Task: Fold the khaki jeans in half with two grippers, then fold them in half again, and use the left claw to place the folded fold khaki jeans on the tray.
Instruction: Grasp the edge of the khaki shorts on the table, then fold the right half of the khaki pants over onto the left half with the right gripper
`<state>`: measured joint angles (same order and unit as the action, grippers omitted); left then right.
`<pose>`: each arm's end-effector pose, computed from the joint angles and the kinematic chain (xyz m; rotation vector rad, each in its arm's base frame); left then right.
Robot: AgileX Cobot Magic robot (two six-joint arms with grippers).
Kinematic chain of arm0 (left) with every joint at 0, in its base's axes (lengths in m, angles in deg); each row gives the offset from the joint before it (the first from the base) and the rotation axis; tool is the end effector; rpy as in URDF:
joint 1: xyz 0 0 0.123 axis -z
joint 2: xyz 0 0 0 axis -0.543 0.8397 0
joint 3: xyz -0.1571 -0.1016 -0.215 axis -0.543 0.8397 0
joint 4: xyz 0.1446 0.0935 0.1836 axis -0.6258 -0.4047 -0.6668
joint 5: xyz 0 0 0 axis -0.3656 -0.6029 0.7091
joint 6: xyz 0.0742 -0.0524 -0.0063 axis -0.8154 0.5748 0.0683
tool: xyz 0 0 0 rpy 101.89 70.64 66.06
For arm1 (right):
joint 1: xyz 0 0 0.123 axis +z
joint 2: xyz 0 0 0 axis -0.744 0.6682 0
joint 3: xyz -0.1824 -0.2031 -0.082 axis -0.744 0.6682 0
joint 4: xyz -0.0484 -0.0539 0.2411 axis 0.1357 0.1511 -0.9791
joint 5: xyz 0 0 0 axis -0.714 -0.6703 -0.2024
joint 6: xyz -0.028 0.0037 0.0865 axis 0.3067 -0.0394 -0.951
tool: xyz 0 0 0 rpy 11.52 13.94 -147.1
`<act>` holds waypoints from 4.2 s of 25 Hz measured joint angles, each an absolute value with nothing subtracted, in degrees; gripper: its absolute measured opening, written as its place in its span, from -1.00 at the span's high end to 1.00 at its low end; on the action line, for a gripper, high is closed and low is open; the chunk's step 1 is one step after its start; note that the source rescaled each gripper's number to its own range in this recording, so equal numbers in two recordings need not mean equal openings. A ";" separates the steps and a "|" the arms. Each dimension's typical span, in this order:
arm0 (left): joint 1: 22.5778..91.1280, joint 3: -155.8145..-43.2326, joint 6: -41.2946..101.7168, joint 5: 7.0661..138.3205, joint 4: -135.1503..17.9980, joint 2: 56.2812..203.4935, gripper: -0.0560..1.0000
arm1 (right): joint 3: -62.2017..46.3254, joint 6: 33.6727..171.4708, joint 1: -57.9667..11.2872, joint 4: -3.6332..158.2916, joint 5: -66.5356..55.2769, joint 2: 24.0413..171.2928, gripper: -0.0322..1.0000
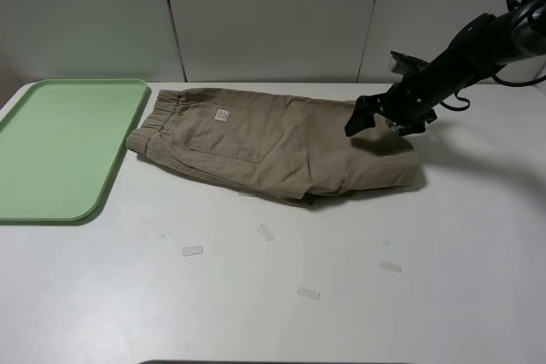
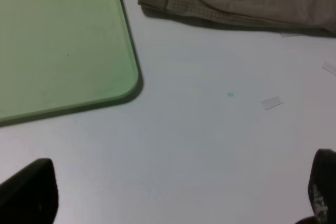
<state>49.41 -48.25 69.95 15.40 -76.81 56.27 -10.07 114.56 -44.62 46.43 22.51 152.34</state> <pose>-0.0038 0.0080 0.2752 0.1892 2.0401 -0.1427 0.4326 0.0608 0.0963 -0.2279 2.7610 0.5509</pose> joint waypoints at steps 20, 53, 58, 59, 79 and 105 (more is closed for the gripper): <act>49.41 -48.25 69.95 15.40 -76.81 56.27 -0.97 | -9.86 114.76 -42.30 48.62 22.78 153.41 0.73; 49.41 -48.25 69.95 15.46 -76.81 56.27 -0.97 | -1.37 94.56 -48.76 100.35 27.83 134.84 0.73; 49.41 -48.25 69.95 15.46 -76.81 56.27 -0.97 | -1.37 91.49 -41.04 99.39 28.74 134.69 0.73; 49.41 -48.25 69.95 15.46 -76.81 56.27 -0.97 | -1.37 90.90 -39.73 98.92 28.74 134.69 0.73; 49.41 -48.25 69.95 15.46 -84.22 56.27 -0.97 | -7.01 81.22 -25.89 92.87 26.04 134.94 0.73; 49.41 -48.25 69.95 15.44 -85.77 56.27 -0.97 | -7.01 79.71 -21.53 80.55 16.98 134.94 0.73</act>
<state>49.41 -48.25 69.95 15.44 -85.77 56.27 -7.01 79.71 -21.53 80.55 16.98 134.94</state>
